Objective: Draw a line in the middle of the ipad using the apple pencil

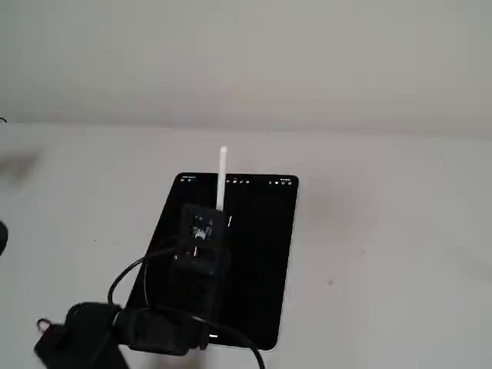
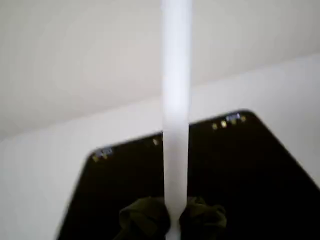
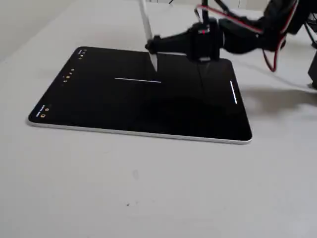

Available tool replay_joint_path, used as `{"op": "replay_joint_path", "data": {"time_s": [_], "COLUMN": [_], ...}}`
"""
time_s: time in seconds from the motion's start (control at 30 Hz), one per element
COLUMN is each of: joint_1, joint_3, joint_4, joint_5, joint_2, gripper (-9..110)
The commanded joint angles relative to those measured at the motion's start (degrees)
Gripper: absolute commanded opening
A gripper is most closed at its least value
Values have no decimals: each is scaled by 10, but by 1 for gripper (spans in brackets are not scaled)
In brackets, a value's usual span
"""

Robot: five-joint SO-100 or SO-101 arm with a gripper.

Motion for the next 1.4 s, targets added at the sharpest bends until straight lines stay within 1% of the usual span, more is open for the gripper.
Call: {"op": "replay_joint_path", "data": {"time_s": [0.0, 0.07, 0.33, 0.47, 0.63, 0.8, 0.9, 1.17, 1.37], "joint_1": [16, 23, 50, 50, 30, 28, 23, -3, -2], "joint_3": [-30, -31, -54, -70, -73, -65, -53, 58, 84], "joint_4": [169, 235, 598, 771, 933, 1037, 1098, 1230, 1276], "joint_5": [58, 97, 330, 427, 526, 645, 683, 679, 693], "joint_2": [196, 258, 519, 629, 724, 772, 812, 1040, 1041], "gripper": [0, 0, 0, 0, 0, 0, 0, 0, 0]}}
